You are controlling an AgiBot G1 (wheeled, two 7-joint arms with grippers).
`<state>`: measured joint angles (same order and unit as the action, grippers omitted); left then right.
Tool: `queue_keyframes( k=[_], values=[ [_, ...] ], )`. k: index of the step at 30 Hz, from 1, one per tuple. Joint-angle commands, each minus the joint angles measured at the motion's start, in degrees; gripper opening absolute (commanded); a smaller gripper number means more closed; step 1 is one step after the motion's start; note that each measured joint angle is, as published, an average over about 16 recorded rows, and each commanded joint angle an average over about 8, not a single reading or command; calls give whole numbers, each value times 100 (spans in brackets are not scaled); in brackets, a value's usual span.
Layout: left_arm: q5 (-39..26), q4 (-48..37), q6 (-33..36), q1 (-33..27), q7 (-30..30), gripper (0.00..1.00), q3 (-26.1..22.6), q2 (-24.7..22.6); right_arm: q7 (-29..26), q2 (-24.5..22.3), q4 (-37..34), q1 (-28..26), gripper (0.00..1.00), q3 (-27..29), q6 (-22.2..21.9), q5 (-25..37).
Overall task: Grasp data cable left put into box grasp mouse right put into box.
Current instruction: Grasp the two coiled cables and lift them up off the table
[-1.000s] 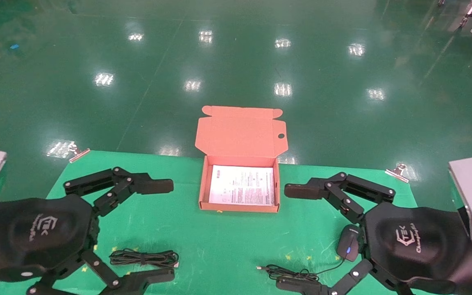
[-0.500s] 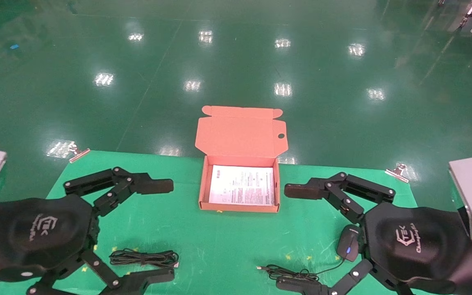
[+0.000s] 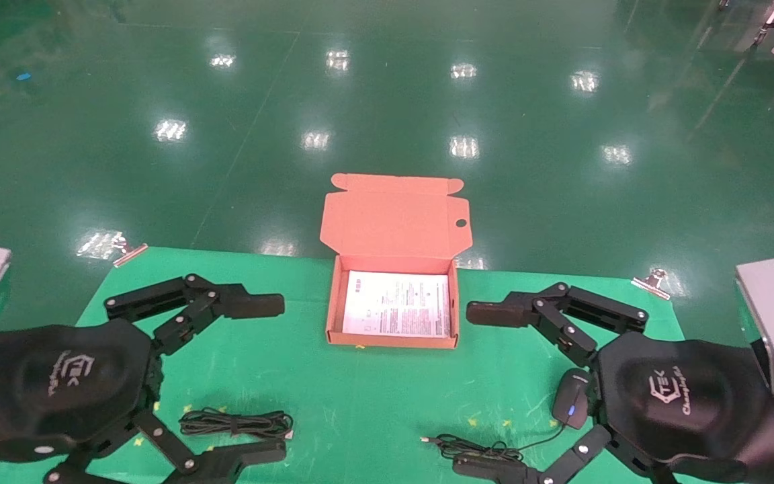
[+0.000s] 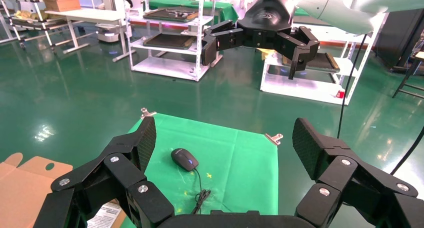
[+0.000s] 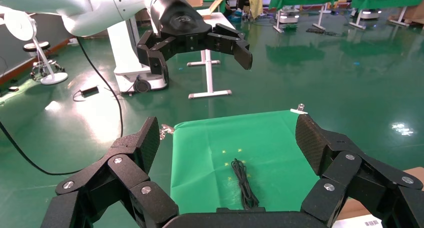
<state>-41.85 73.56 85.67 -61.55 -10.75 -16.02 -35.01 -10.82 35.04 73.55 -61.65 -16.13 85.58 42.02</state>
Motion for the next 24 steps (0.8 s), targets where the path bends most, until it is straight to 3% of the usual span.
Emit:
queue_keyframes(
  k=[1, 16, 20, 24],
  values=[
    [0, 0, 0, 0, 0, 100, 0, 0, 0, 0, 0, 0, 100, 0, 0, 0],
    [-257, 7, 118, -152, 3, 100, -94, 83, 80, -39, 14, -57, 100, -15, 8, 140],
    [-786, -81, 293, -466, -98, 100, -372, 127, 302, -88, 89, -288, 100, -124, 52, 635],
    [-1647, -202, 454, -1007, -172, 100, -916, 67, 706, -33, 226, -716, 100, -389, 150, 1509]
  ],
)
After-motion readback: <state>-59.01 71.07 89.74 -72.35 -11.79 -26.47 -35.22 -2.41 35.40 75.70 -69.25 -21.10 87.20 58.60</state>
